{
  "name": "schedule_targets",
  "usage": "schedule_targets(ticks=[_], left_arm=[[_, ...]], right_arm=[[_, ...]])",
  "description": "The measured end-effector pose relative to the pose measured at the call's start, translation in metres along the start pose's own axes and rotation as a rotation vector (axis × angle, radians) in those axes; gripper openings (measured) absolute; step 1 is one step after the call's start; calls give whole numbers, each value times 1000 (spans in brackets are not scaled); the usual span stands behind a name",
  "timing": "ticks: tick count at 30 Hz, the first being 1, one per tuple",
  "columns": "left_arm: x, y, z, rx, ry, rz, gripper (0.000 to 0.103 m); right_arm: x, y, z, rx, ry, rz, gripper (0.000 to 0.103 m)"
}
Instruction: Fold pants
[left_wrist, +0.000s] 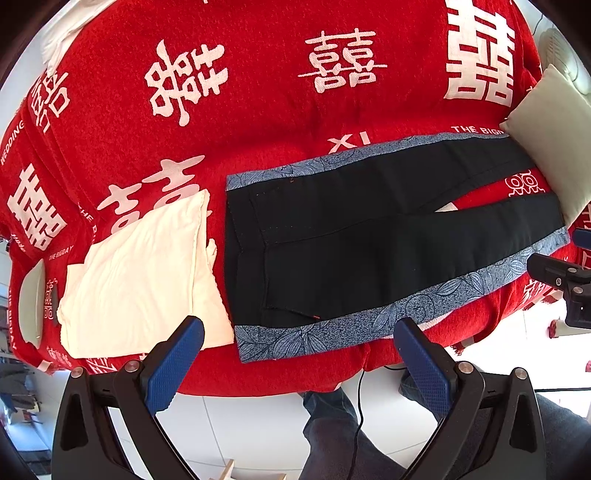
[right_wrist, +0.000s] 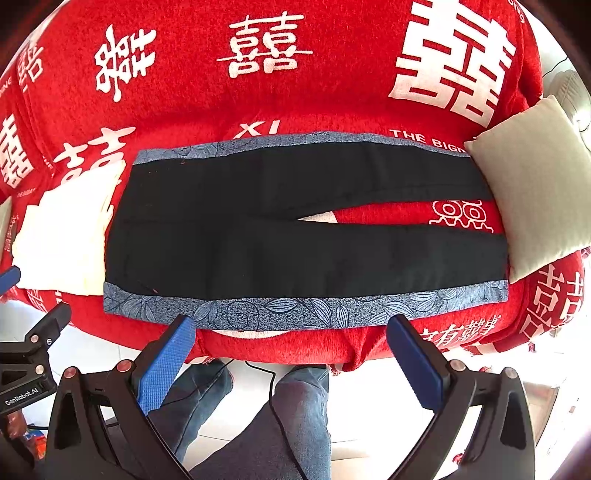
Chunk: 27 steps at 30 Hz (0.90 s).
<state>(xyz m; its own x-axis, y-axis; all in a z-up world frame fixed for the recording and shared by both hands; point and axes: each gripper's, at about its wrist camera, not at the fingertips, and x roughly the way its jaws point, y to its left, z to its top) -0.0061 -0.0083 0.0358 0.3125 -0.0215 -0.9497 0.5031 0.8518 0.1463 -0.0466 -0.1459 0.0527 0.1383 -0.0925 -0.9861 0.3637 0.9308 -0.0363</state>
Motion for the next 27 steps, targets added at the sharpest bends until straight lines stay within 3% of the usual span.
schedule_targets(ticks=[6, 18, 27], left_arm=[[1, -5, 3, 4, -4, 21, 103], [11, -23, 18, -80, 37, 40, 103], [27, -37, 7, -251, 113, 34, 103]], right_arm=[[3, -3, -1, -5, 0, 7, 103], [16, -23, 8, -3, 16, 64, 103], [44, -47, 9, -64, 82, 127, 103]])
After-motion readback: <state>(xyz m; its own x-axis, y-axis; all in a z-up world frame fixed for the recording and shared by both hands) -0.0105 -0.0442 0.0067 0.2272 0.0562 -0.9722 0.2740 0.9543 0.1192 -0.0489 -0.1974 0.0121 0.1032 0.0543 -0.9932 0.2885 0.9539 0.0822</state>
